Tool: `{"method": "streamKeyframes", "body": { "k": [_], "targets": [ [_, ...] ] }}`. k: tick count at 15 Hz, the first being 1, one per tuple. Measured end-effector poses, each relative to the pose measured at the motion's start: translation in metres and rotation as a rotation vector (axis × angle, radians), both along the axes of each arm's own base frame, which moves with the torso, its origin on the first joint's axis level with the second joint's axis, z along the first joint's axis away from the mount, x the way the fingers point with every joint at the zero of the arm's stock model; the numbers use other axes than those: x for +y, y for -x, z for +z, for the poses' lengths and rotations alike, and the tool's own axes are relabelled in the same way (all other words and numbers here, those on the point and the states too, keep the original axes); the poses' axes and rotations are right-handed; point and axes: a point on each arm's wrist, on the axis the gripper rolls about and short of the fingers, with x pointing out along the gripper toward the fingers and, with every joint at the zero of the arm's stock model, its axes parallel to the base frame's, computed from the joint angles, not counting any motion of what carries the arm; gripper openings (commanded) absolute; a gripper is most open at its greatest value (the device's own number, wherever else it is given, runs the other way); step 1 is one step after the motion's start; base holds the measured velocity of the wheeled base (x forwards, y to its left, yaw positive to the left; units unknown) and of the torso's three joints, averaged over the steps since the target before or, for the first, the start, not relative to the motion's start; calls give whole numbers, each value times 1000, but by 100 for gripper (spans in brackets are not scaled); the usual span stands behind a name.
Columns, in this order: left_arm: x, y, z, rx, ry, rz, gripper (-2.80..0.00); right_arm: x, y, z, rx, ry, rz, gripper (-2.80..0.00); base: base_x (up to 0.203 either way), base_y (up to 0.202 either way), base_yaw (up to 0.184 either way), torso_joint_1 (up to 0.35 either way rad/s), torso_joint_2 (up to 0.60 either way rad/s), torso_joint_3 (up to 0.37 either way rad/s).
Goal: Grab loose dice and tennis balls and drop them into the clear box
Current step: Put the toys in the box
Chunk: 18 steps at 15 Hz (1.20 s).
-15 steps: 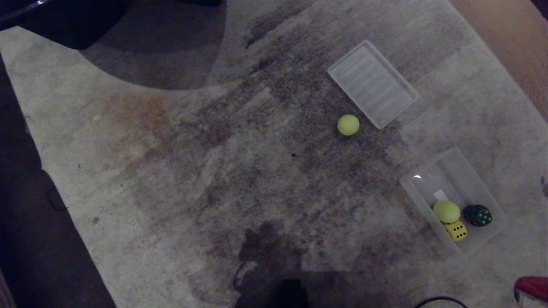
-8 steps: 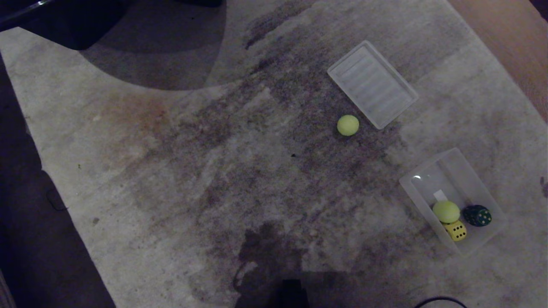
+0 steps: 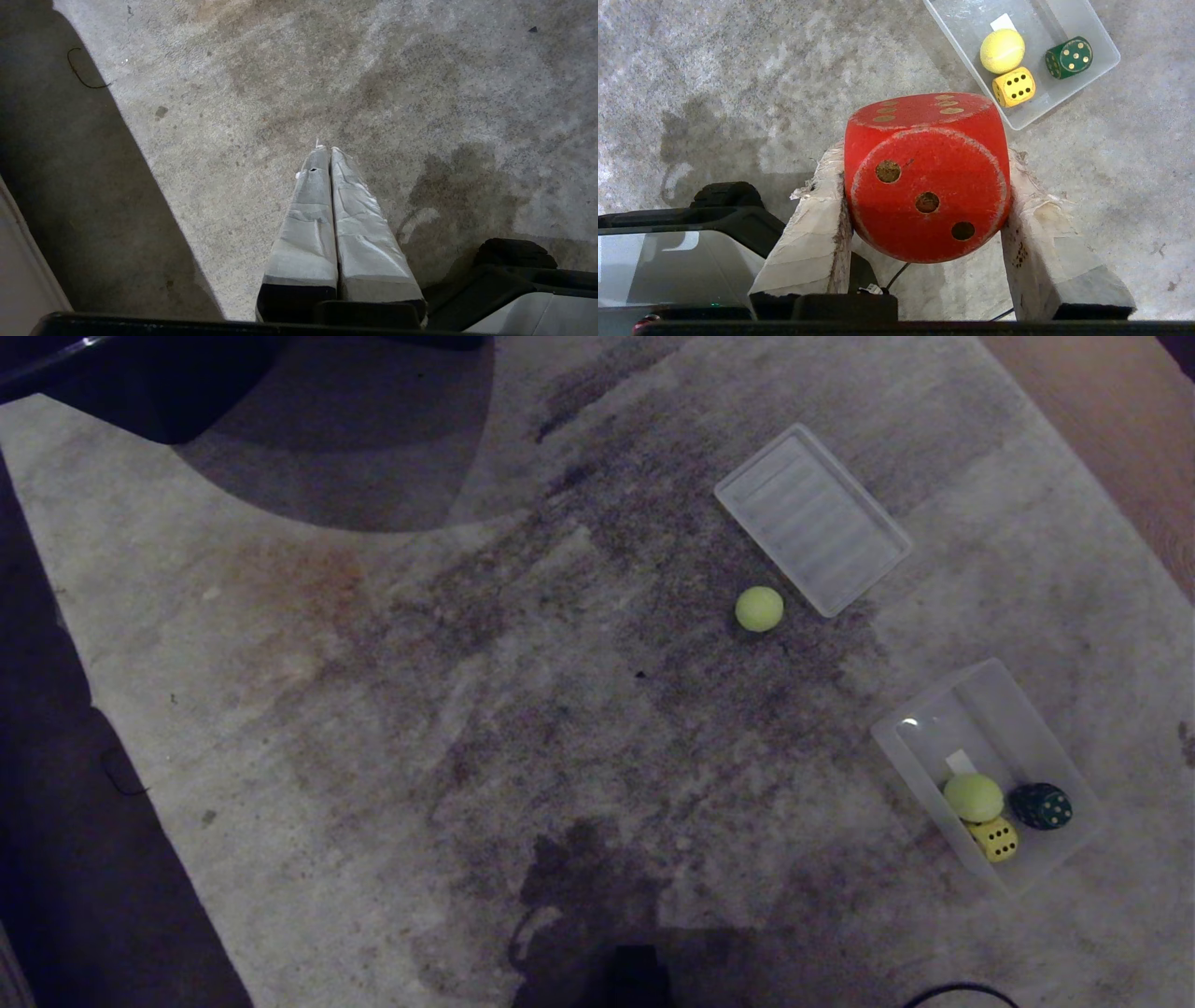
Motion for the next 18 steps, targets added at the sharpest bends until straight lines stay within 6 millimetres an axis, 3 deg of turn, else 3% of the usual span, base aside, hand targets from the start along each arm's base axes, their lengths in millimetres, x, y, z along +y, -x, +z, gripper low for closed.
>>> {"method": "streamKeyframes", "body": {
  "k": [10, 18],
  "targets": [
    [0, 0, 0, 0, 4, 0, -280, 0, 0, 0, 0, 2, -1, -280, 0, 0, 0, 0, 0, 0],
    [0, 0, 0, 0, 6, 0, -280, 0, 0, 0, 0, 4, 1, -280, 177, 0, -2, 2, 1, 2]
  ]
}}
